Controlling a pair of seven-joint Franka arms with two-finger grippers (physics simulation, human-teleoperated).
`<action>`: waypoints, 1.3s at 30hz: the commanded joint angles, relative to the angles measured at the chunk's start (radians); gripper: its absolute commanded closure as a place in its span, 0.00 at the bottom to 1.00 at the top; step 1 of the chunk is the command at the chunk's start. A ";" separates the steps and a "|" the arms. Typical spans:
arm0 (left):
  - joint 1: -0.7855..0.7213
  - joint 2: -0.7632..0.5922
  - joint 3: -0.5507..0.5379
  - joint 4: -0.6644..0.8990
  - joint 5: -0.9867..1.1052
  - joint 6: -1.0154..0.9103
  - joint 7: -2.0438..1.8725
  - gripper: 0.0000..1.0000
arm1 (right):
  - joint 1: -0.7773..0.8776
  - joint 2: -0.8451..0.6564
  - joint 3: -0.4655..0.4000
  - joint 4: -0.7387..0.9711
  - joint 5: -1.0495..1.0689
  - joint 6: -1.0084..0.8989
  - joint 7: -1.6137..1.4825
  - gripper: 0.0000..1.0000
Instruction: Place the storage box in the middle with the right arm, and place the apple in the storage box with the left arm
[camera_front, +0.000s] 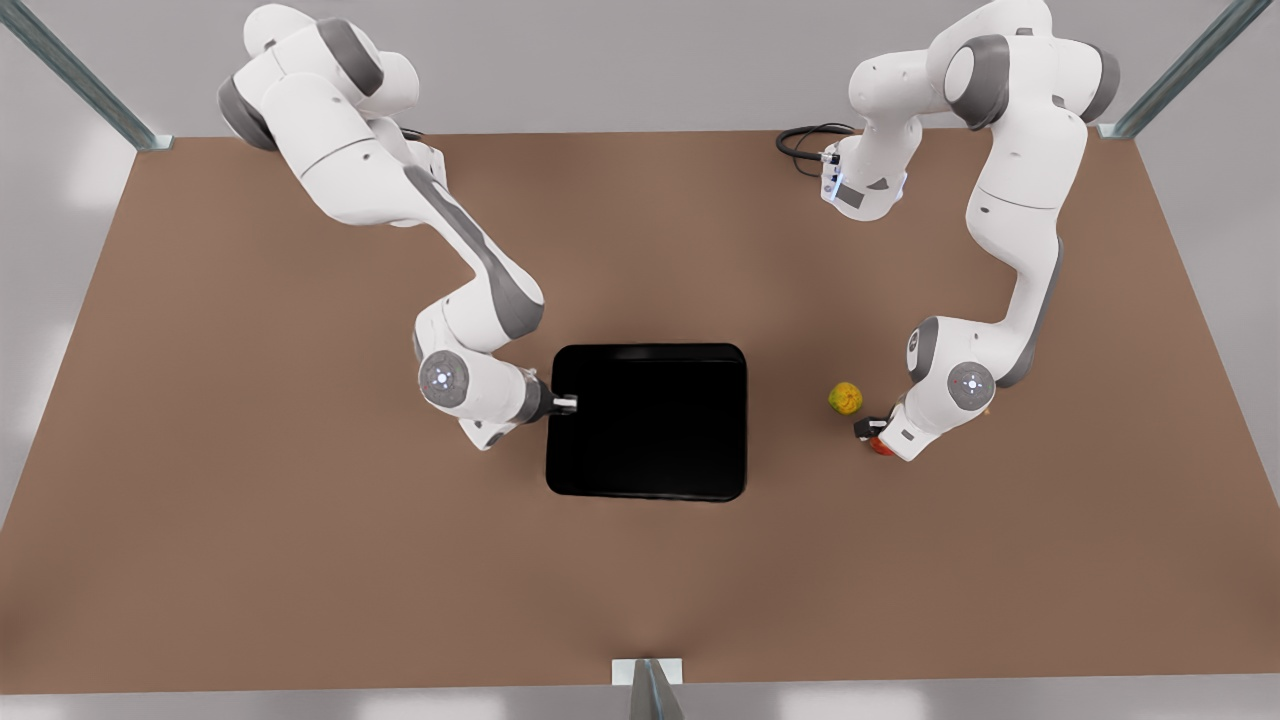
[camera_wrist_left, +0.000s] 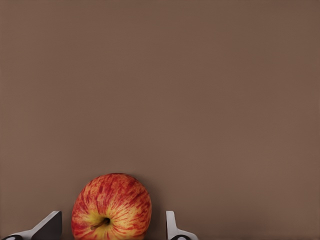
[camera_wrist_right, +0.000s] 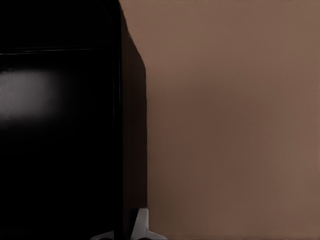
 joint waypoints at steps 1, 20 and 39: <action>0.000 0.000 0.000 0.000 0.000 0.000 -0.001 0.00 | 0.000 0.000 0.000 0.000 -0.003 -0.001 0.001 0.79; 0.000 -0.002 0.000 0.002 0.000 -0.002 -0.002 0.44 | -0.363 -0.167 -0.011 0.167 -0.105 -0.448 -0.214 0.00; -0.281 -0.216 -0.054 0.034 -0.012 -0.187 -0.496 0.43 | -0.339 -0.353 -0.374 0.255 -0.184 -0.651 -0.544 0.00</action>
